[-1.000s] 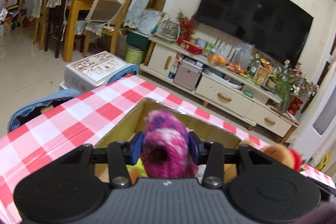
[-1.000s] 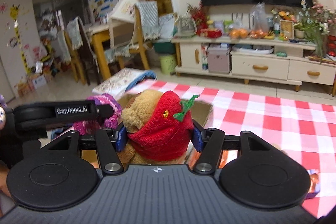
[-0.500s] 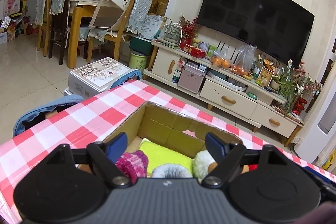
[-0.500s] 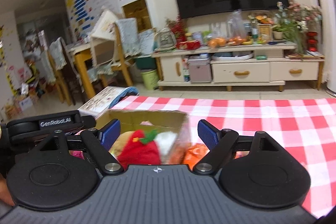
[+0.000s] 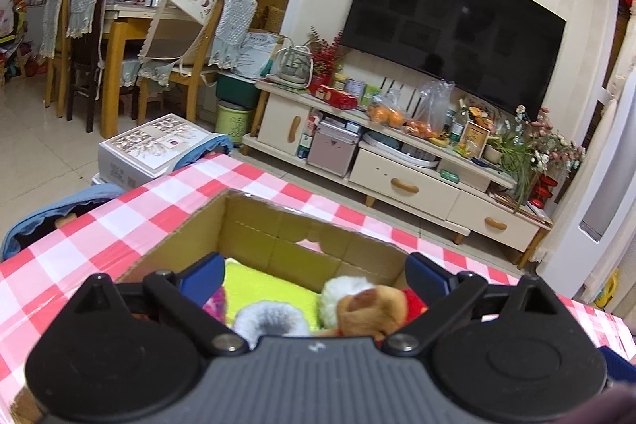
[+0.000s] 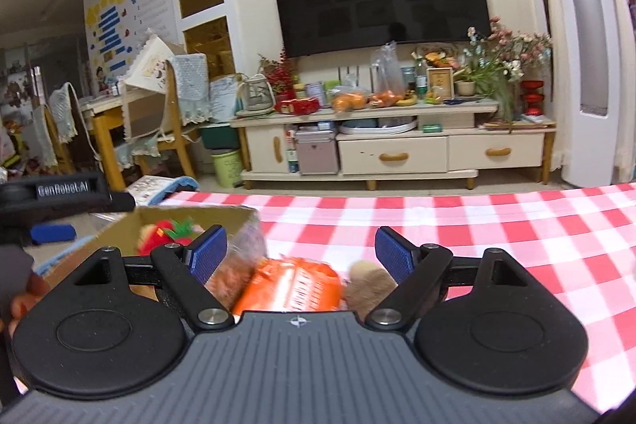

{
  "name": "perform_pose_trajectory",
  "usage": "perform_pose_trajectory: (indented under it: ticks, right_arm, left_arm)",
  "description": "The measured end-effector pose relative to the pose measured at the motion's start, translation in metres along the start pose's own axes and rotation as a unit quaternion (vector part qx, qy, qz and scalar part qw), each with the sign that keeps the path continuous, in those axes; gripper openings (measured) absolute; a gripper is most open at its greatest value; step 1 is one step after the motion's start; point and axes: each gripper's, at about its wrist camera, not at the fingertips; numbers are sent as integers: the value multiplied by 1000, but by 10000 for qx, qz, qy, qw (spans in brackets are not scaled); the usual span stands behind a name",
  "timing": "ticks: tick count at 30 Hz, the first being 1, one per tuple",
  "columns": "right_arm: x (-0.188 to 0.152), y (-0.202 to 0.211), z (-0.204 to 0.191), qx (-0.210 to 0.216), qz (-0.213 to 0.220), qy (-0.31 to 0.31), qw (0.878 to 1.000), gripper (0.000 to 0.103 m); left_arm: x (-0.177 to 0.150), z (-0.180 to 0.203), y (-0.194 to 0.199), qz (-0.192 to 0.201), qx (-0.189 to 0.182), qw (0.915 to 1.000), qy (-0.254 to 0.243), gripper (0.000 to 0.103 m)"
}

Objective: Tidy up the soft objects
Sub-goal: 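Move the left tool to the brown fuzzy item while the right tool approaches the tissue pack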

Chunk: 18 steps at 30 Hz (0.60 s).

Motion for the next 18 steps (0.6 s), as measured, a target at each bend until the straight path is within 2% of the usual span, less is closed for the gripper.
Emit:
perform_pose_trajectory:
  ticks: [18]
  right_arm:
    - [-22, 14, 19, -323, -194, -136, 9992, 102]
  left_arm:
    - [-14, 39, -2, -25, -132, 9987, -485, 102]
Point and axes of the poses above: each gripper's, at about its wrist camera, not at the fingertips, and y roughly against the way its jaws point, z to its right, x to its top, and after that the axes turned 11 degrees about -z, right-handed
